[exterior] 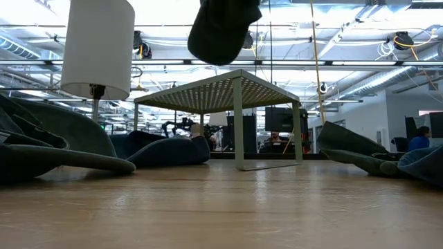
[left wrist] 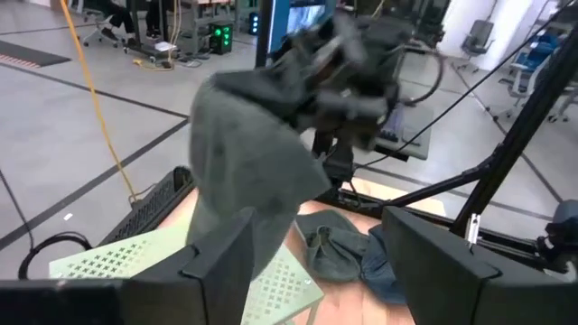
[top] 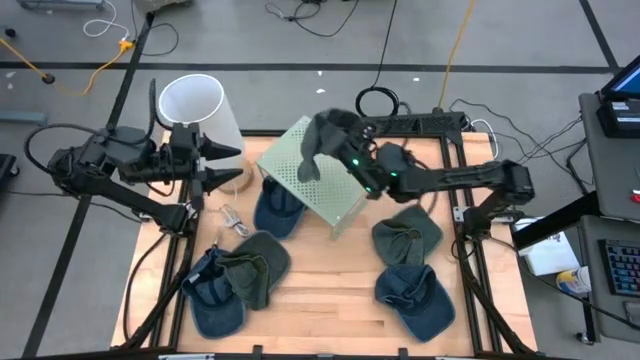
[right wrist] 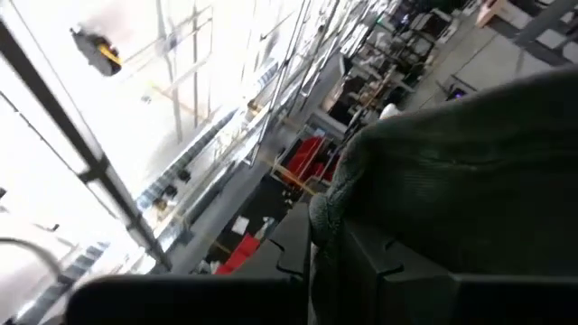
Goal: Pick & Place hat
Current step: Put the top black cap on the shelf
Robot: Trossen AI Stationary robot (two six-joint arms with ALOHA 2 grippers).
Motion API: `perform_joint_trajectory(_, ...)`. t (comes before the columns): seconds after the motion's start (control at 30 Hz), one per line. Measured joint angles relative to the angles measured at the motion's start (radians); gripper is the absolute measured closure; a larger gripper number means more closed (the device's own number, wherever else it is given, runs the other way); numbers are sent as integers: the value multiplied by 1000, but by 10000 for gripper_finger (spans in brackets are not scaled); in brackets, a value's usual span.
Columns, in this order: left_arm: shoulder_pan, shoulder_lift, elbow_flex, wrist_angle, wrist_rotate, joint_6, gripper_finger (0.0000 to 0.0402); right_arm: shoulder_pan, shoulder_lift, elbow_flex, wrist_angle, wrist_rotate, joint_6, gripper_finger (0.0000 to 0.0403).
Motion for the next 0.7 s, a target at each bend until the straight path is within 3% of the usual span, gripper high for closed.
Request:
perform_joint_trajectory(0.4,0,-56,0,2,4,2,151,-90,265,365,-98,-2,-44,382)
perform_joint_trajectory(0.7,0,-54,0,2,6,21,164,-136,360,401,-239,-52,97,382)
